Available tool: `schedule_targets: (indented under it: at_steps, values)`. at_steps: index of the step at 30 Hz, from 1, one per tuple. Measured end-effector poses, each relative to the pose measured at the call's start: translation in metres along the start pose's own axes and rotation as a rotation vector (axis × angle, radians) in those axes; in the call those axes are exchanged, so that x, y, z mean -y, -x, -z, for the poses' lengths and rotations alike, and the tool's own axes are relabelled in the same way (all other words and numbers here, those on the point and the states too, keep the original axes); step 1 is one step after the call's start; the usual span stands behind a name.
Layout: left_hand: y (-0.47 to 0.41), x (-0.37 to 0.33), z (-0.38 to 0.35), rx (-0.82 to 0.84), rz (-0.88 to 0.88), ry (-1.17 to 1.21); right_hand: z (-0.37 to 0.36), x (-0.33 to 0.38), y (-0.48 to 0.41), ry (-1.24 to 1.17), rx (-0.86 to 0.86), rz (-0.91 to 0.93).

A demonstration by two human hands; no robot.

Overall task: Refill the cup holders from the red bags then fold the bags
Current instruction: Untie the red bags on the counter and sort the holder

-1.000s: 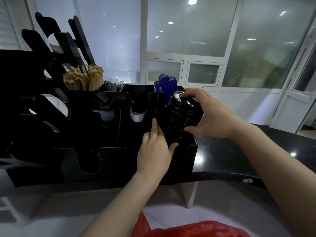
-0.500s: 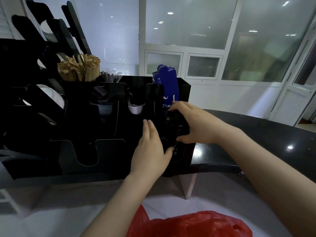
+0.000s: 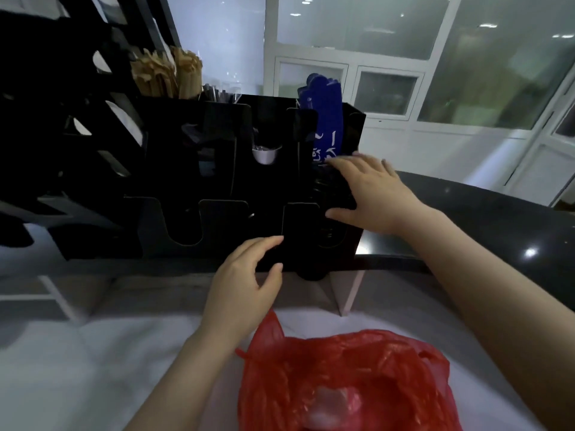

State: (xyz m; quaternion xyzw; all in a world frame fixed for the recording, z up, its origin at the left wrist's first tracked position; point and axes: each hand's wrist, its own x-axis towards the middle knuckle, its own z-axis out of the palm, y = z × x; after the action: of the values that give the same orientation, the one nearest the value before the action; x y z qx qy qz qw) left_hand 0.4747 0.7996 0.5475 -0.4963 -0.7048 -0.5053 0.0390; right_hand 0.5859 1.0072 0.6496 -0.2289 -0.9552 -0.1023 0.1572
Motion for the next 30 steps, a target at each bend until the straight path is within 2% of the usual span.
schedule_targets:
  at_steps: [1,4,5,6,9,11,13,17,21,26,28,30]
  values:
    - [0.007,0.003,0.003,0.002,0.009,-0.003,-0.002,0.002,0.007,-0.044,-0.096,-0.012]
    - [0.028,0.014,0.015,-0.017,0.052,0.001,-0.010,0.015,0.043,-0.204,-0.534,0.020]
    - [0.035,0.018,0.019,-0.025,0.068,0.001,-0.015,0.020,0.058,-0.234,-0.597,0.058]
    - [0.042,0.022,0.023,-0.033,0.087,0.000,-0.024,0.027,0.073,-0.248,-0.579,0.115]
    - [0.059,0.033,0.036,-0.022,0.156,-0.031,-0.069,0.048,0.112,-0.243,-0.258,0.265]
    - [0.067,0.040,0.044,-0.010,0.191,-0.081,-0.104,0.057,0.125,-0.253,0.022,0.215]
    - [0.075,0.048,0.050,-0.015,0.227,-0.110,-0.137,0.059,0.122,-0.278,0.199,0.097]
    - [0.086,0.058,0.058,-0.027,0.290,-0.160,-0.186,0.054,0.091,-0.259,0.359,-0.025]
    - [0.084,0.063,0.056,0.093,0.306,-0.249,-0.223,0.058,0.059,-0.199,0.502,-0.091]
    - [0.083,0.069,0.046,0.192,0.269,-0.304,-0.267,0.061,0.032,0.011,0.685,-0.067]
    - [0.085,0.074,0.043,0.205,0.274,-0.327,-0.282,0.060,0.028,0.017,0.711,-0.141]
    - [0.088,0.080,0.041,0.208,0.283,-0.360,-0.295,0.060,0.024,-0.003,0.657,-0.192]
